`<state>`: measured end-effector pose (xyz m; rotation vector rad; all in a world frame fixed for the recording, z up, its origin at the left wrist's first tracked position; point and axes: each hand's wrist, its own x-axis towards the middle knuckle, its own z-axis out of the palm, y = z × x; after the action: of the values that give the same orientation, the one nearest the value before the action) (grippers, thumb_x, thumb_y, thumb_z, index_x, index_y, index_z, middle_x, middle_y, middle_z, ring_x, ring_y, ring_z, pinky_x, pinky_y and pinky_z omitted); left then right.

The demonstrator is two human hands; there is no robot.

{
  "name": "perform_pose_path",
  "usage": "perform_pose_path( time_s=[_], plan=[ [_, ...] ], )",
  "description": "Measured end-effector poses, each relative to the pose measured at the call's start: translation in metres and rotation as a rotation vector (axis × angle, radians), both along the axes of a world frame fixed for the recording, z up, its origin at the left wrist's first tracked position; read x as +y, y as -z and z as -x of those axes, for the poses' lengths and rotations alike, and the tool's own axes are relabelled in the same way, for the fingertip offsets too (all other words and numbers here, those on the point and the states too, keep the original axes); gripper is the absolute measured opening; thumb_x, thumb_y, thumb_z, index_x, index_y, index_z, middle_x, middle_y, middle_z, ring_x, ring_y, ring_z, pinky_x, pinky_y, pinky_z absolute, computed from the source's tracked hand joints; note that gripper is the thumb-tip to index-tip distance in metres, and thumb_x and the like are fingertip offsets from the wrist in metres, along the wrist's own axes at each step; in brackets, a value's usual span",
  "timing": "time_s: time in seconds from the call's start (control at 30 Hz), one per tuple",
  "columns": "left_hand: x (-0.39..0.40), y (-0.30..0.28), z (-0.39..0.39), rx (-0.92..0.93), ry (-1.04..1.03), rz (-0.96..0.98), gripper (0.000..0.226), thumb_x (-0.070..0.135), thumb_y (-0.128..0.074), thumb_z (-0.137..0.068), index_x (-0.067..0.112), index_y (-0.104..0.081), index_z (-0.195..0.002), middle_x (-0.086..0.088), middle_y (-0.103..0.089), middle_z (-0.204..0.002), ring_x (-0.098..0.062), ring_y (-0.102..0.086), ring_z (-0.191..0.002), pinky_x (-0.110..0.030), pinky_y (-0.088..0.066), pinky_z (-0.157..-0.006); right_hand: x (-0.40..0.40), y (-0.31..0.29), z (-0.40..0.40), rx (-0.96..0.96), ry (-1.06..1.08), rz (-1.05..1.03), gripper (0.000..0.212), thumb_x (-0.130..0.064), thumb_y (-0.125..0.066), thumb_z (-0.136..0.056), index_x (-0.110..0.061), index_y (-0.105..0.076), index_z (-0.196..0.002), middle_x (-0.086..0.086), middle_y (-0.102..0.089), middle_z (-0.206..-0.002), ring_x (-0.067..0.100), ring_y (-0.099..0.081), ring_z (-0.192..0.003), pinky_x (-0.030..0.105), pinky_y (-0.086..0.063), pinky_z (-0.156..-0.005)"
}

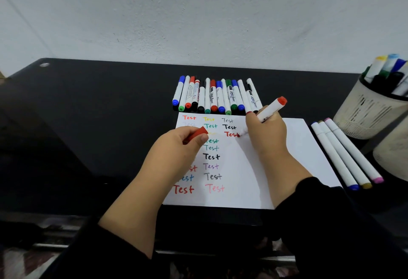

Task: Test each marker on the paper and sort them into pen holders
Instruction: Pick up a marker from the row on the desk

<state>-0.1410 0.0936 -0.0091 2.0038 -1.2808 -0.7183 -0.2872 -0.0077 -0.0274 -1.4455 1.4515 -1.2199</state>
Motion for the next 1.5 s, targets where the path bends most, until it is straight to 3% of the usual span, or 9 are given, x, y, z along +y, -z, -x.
perform_pose_path(
  time_s=[0.17, 0.43, 0.6, 0.87, 1.1, 1.27, 1.37, 1.5],
  plan=[
    [0.002, -0.004, -0.003, 0.022, 0.006, -0.006, 0.036, 0.045, -0.049, -0.091, 0.033, -0.055, -0.124, 0.019, -0.054, -0.086, -0.002, -0.051, -0.074, -0.017, -0.035, -0.053, 0.000, -0.008, 0.005, -0.182, 0.021, -0.041, 0.027, -0.012, -0.055, -0.087, -0.017, -0.041, -0.065, -0.003, -0.042, -0.061, 0.008, -0.038, -0.053, 0.021, -0.034, -0.052],
    [0.010, -0.009, -0.007, 0.099, 0.029, 0.001, 0.023, 0.042, -0.054, -0.090, 0.040, -0.056, -0.112, 0.019, -0.057, -0.089, -0.002, -0.053, -0.077, -0.014, -0.035, -0.054, 0.022, -0.042, -0.005, -0.473, -0.228, -0.111, 0.030, -0.011, -0.056, -0.091, -0.015, -0.043, -0.065, -0.007, -0.036, -0.043, 0.007, -0.029, -0.040, 0.019, -0.027, -0.039],
    [0.011, -0.012, -0.005, 0.140, 0.056, 0.036, 0.019, 0.039, -0.056, -0.089, 0.041, -0.057, -0.108, 0.019, -0.058, -0.089, -0.002, -0.054, -0.079, -0.014, -0.035, -0.056, 0.038, -0.046, -0.016, -0.405, -0.293, -0.104, 0.029, -0.013, -0.057, -0.091, -0.014, -0.044, -0.065, -0.010, -0.039, -0.041, 0.005, -0.032, -0.039, 0.019, -0.030, -0.041],
    [0.011, -0.014, -0.005, 0.126, 0.086, 0.049, 0.030, 0.037, -0.056, -0.089, 0.035, -0.058, -0.119, 0.021, -0.054, -0.088, -0.001, -0.051, -0.082, -0.015, -0.034, -0.060, 0.043, -0.045, -0.021, -0.362, -0.294, -0.144, 0.029, -0.015, -0.060, -0.090, -0.014, -0.045, -0.066, -0.010, -0.040, -0.043, 0.003, -0.034, -0.038, 0.017, -0.032, -0.040],
    [0.013, -0.014, -0.005, 0.155, 0.114, 0.083, 0.018, 0.036, -0.059, -0.087, 0.043, -0.057, -0.103, 0.019, -0.057, -0.088, -0.002, -0.053, -0.081, -0.015, -0.036, -0.062, 0.048, -0.042, -0.024, -0.323, -0.345, -0.150, 0.028, -0.017, -0.061, -0.090, -0.014, -0.048, -0.066, -0.010, -0.042, -0.044, 0.003, -0.036, -0.038, 0.017, -0.031, -0.041],
    [0.012, -0.016, -0.005, 0.187, 0.082, 0.109, 0.034, 0.034, -0.064, -0.082, 0.038, -0.059, -0.116, 0.022, -0.057, -0.089, 0.001, -0.054, -0.083, -0.013, -0.036, -0.062, 0.047, -0.040, -0.022, -0.272, -0.454, -0.179, 0.019, -0.020, -0.067, -0.087, -0.016, -0.054, -0.073, -0.007, -0.051, -0.049, 0.004, -0.044, -0.044, 0.018, -0.036, -0.044],
    [0.013, -0.017, -0.007, 0.223, 0.055, 0.130, 0.018, 0.031, -0.067, -0.081, 0.042, -0.062, -0.095, 0.019, -0.061, -0.086, -0.001, -0.056, -0.080, -0.012, -0.038, -0.061, 0.044, -0.044, -0.016, -0.261, -0.547, -0.202, 0.019, -0.022, -0.070, -0.083, -0.015, -0.055, -0.074, 0.000, -0.056, -0.053, 0.009, -0.045, -0.046, 0.018, -0.035, -0.043],
    [0.016, -0.021, -0.009, 0.210, 0.077, 0.146, 0.022, 0.030, -0.066, -0.082, 0.048, -0.055, -0.075, 0.015, -0.063, -0.086, -0.003, -0.057, -0.079, -0.011, -0.039, -0.061, 0.040, -0.050, -0.006, -0.286, -0.693, -0.265, 0.025, -0.030, -0.069, -0.080, -0.012, -0.054, -0.072, 0.008, -0.063, -0.057, 0.013, -0.040, -0.045, 0.018, -0.028, -0.041]
  ],
)
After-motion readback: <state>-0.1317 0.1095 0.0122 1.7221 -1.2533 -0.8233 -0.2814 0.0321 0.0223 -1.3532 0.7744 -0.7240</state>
